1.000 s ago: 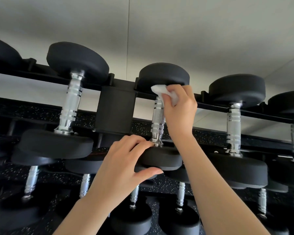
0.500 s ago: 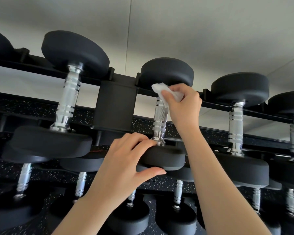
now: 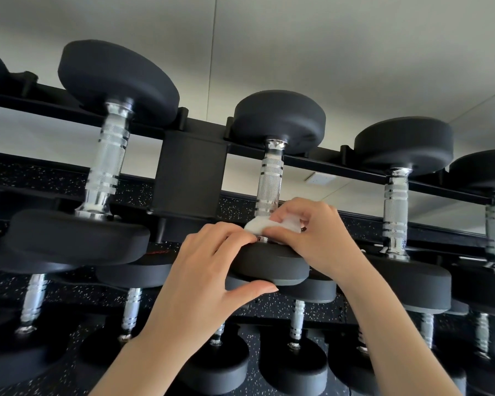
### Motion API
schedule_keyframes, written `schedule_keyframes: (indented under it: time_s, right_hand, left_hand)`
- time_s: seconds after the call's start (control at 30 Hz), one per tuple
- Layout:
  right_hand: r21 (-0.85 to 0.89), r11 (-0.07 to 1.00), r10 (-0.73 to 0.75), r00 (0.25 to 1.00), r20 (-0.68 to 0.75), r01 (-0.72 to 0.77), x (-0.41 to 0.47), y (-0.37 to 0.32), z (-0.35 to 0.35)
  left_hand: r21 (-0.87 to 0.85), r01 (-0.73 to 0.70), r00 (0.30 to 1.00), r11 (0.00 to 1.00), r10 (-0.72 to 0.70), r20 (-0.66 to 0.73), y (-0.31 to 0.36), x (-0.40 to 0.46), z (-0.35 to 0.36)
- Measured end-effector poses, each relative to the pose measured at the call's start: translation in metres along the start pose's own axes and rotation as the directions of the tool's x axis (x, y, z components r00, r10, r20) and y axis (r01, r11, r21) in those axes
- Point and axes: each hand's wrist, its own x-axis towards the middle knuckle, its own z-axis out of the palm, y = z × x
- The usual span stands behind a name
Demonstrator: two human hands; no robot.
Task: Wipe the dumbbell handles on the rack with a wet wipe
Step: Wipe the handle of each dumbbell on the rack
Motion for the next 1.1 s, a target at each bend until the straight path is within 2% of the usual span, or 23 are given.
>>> schedule_keyframes:
  time_s: [0.17,0.27,0.43,0.6,0.77,0.9,1.1]
  right_hand:
    - [0.038,0.996,0.074,0.996,0.049,-0.076,-0.002,0.008,-0.004]
    - [0.106,0.989,0.110,0.994,-0.026,-0.106,-0.004,0.013,0.001]
    - [0.355,0.929,0.181,0.963,-0.198,-0.101,0.001,0.014,0.011]
    - [0.402,0.916,0.168,0.924,-0.344,-0.017,0.026,0.004,0.009]
    - [0.457,0.889,0.190,0.892,-0.411,0.021,0.046,0.001,0.009]
    - [0.568,0.822,0.242,0.878,-0.412,0.040,0.054,0.001,0.013]
    - [0.748,0.663,0.315,0.890,-0.329,0.042,0.057,0.000,0.017]
  left_hand:
    - [0.012,0.009,0.999,1.000,-0.009,0.033,-0.002,0.002,-0.002]
    - [0.017,0.010,0.999,1.000,-0.010,0.037,-0.001,0.002,-0.002]
    - [0.015,0.016,1.000,1.000,-0.016,0.026,0.001,0.002,-0.002]
    - [0.009,0.020,1.000,1.000,-0.020,0.022,0.001,0.002,-0.002]
    - [0.005,0.020,1.000,1.000,-0.020,0.016,0.000,0.001,-0.001]
    - [0.006,0.016,1.000,1.000,-0.016,0.017,-0.002,0.002,0.000]
    - [0.003,0.005,1.000,1.000,-0.005,0.013,-0.003,0.001,0.000]
